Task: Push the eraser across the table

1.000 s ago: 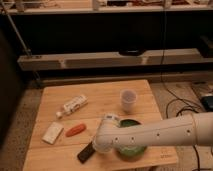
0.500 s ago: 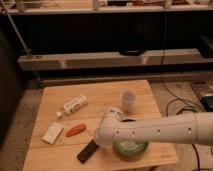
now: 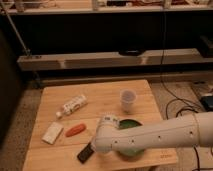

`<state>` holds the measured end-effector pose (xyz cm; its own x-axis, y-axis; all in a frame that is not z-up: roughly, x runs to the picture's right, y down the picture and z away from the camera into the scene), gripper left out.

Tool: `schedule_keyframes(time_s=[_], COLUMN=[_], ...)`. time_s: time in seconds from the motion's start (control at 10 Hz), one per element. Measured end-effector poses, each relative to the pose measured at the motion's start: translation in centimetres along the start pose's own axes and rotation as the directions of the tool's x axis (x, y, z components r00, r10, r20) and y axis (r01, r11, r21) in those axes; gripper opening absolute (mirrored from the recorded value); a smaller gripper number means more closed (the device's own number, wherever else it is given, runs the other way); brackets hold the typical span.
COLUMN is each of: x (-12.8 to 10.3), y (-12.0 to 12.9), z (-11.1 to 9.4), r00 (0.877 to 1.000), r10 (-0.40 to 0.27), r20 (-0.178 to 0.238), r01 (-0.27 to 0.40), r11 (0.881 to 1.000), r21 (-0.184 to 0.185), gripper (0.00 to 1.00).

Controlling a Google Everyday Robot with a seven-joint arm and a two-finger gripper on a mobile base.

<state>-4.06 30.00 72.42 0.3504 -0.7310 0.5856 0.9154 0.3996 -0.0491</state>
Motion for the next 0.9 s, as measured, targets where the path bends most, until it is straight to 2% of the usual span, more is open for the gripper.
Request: schedule_keyframes(time_s=[0.2, 0.9], x=[-0.8, -2.0], y=[-0.2, -1.3], z=[0.2, 2.9], r00=[1.0, 0.994], r10=[-0.021, -0.09], r20=[0.018, 0.066], r01=[0.021, 0.097], r11=[1.0, 0.989], r21=[-0.01, -0.11], gripper=[0.0, 0.0])
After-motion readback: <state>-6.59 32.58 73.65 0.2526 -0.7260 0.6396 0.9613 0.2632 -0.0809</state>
